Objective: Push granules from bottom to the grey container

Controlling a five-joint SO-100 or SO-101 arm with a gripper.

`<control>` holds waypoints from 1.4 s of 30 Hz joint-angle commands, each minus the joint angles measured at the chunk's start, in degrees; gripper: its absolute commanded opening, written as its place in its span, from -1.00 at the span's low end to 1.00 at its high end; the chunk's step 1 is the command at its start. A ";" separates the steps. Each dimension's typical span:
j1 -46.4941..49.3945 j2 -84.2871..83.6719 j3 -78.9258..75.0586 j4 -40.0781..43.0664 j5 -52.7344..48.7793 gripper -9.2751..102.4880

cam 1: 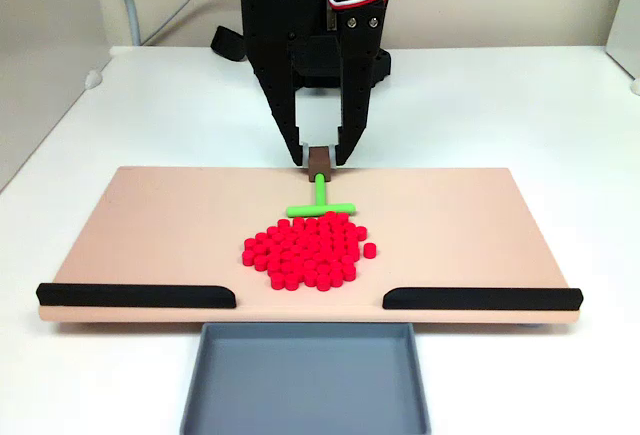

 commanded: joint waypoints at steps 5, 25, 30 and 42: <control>0.18 -2.64 -1.76 -0.35 -0.70 -0.84; 0.26 -8.96 -8.53 -0.35 -0.35 -0.84; 0.35 -10.63 -10.46 -0.35 -0.26 -0.84; 0.53 -12.30 -12.57 -0.35 -0.62 -0.84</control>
